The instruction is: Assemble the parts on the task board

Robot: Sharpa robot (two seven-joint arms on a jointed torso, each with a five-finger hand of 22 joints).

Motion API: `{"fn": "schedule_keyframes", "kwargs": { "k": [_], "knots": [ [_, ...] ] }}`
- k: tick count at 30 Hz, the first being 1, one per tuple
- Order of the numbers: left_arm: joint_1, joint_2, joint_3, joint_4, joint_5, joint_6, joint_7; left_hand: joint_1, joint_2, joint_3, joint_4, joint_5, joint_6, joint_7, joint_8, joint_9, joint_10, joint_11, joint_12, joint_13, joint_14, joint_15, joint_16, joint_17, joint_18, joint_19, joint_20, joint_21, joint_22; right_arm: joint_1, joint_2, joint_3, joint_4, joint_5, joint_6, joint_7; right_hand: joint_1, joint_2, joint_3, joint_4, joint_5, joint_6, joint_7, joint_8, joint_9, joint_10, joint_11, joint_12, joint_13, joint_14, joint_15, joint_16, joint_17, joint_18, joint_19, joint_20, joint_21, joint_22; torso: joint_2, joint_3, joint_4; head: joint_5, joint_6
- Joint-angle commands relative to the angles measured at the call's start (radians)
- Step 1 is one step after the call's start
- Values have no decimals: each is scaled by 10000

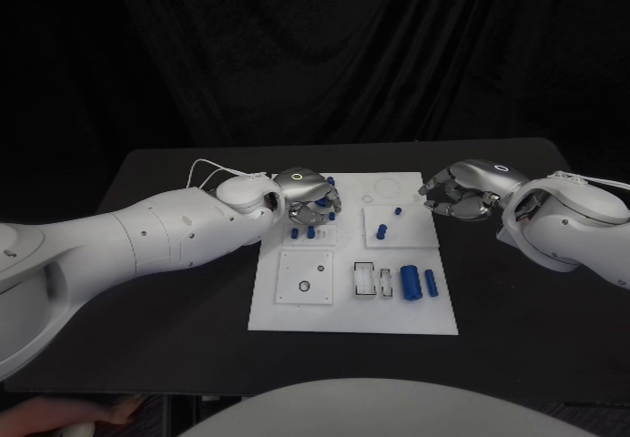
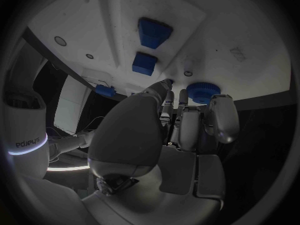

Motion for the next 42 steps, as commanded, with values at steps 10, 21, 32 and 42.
{"fn": "schedule_keyframes", "kwargs": {
  "k": [10, 21, 32, 42],
  "knots": [
    [18, 176, 9, -133, -12, 45, 273, 31, 54, 190, -84, -89, -11, -30, -88, 46, 484, -173, 175, 139, -44, -180, 22, -121, -141, -7, -143, -24, 1618, -26, 14, 6, -4, -19, 52, -95, -145, 7, 68, 2, 43, 75, -31, -6, -13, 760, -24, -38, 2190, 920, -1, -29, 2032, -50, 817, -2, -51, 2492, 6, 2, 10, -33, -1],
    [10, 258, 9, -262, -12, 152, 272, 64, 65, 305, -143, -97, 63, 17, -76, 91, 946, -322, 197, 201, 6, -294, 36, -77, -159, 43, -197, 46, 1642, -26, 18, 6, -4, -19, 73, -108, -150, 8, 73, 1, 45, 93, -26, 1, -11, 760, -21, -38, 2189, 919, 1, -30, 2029, -49, 815, -3, -56, 2490, 10, -3, 7, -41, -1],
    [3, 254, 9, -233, -12, 251, 322, 69, 81, 390, -196, -88, 228, 87, -25, 157, 1335, -506, 105, 210, 17, -437, 24, -105, -162, 50, -242, 50, 1645, -26, 29, 6, -23, -19, 92, -121, -150, 8, 73, 1, 45, 93, -26, 1, -11, 760, -21, -38, 2189, 919, 1, -30, 2029, -49, 815, -3, -56, 2490, 6, 5, 6, -44, -1],
    [0, 277, 9, -223, -12, 406, 377, 45, 106, 472, -215, -54, 417, 191, 29, 218, 1475, -605, -190, 105, -6, -518, -3, -156, -160, 34, -269, 27, 1640, -26, 49, 6, -29, -19, 104, -124, -158, 7, 84, -6, 47, 122, -18, 12, -9, 752, -16, -47, 2177, 919, 4, -32, 2027, -47, 811, -2, -63, 2487, 6, 2, 8, -19, -1]
  ]
}}
